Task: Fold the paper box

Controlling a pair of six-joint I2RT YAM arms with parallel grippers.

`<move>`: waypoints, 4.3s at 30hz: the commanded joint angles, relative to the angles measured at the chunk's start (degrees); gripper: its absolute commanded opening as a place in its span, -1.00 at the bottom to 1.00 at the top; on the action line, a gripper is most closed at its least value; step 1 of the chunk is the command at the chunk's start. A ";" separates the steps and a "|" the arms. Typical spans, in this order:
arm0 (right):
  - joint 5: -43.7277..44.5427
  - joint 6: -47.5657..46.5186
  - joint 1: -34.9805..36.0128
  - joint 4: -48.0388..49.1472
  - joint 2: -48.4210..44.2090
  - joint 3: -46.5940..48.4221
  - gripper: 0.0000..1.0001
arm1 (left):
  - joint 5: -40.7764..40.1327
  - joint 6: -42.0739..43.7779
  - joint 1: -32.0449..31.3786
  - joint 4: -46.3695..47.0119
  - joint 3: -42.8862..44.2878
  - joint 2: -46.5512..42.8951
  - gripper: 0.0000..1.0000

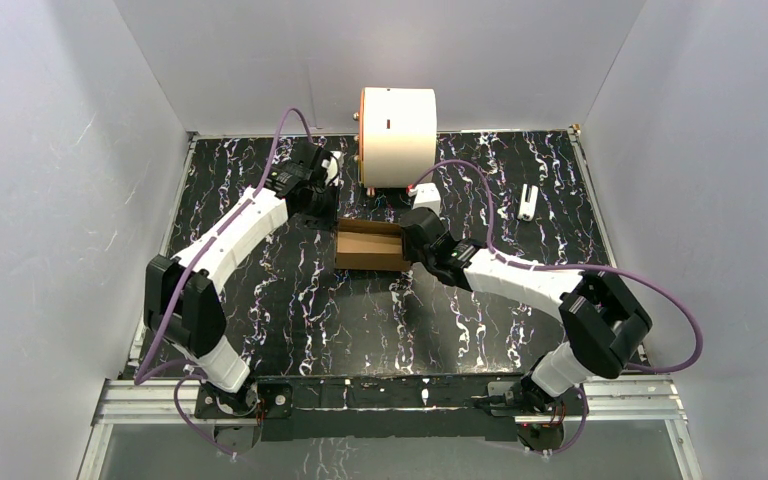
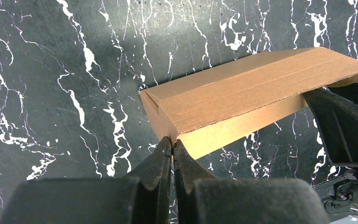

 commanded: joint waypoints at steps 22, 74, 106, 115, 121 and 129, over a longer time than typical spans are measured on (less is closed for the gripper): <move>1.69 -4.38 4.20 -1.27 4.01 2.16 -0.25 | -1.91 1.04 -0.02 -6.70 2.50 1.08 -1.00; 10.62 -5.75 10.36 -3.10 11.11 7.18 -0.27 | 11.12 -8.13 4.57 -2.69 -2.14 -0.37 -1.00; 11.35 -5.54 10.36 -3.24 12.82 6.61 -0.27 | 13.05 -5.61 6.53 -5.25 -0.64 0.07 -1.00; 11.29 -5.42 10.36 -3.25 12.58 6.61 -0.28 | 10.32 -5.85 6.54 -4.47 -3.67 -0.87 -1.00; 11.29 -5.42 10.36 -3.25 12.66 6.60 -0.28 | 8.32 -4.46 6.51 -4.85 -2.86 -2.03 -1.00; 11.72 -5.35 10.36 -3.38 12.24 6.60 -0.28 | 9.21 -4.90 6.34 -3.93 -4.92 -2.10 -1.00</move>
